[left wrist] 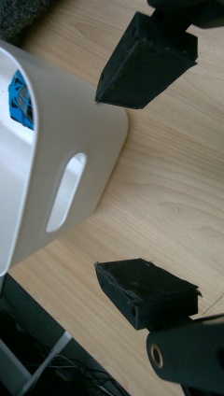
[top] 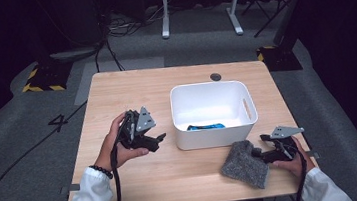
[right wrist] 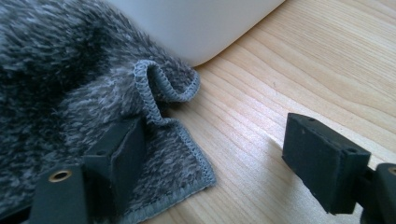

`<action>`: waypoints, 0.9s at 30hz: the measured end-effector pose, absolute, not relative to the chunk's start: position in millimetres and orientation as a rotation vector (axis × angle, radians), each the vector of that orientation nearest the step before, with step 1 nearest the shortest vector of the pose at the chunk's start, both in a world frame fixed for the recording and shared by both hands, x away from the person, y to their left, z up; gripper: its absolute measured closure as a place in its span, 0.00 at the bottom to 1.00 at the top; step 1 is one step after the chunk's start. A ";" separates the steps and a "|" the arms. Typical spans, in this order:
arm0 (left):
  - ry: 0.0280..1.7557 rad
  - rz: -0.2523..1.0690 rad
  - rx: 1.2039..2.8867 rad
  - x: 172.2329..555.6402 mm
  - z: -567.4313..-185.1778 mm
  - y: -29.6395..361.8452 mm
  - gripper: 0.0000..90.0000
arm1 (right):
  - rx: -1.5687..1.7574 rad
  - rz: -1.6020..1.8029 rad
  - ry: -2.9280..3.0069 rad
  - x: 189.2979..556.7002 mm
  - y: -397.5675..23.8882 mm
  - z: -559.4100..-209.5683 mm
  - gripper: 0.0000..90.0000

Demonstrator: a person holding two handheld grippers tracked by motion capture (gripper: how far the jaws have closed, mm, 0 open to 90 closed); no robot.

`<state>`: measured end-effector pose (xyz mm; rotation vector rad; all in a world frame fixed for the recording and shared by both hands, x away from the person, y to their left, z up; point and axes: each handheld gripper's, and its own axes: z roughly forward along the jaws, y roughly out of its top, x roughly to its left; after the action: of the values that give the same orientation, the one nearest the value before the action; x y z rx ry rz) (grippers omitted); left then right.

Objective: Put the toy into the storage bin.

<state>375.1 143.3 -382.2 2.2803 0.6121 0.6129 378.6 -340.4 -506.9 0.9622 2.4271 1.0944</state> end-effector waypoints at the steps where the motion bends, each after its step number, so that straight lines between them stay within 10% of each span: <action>1: 0.622 0.619 2.286 374.9 -384.8 144.9 0.18 | 0.962 1.094 2.427 378.6 -340.4 -506.9 0.24; 27: 0.740 0.562 2.364 359.1 -456.1 179.1 0.19 | 0.962 1.095 2.427 378.5 -340.4 -507.0 0.24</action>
<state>359.1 179.1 -456.1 2.3635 0.7398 0.5624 378.5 -340.4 -507.0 0.9621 2.4266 1.0945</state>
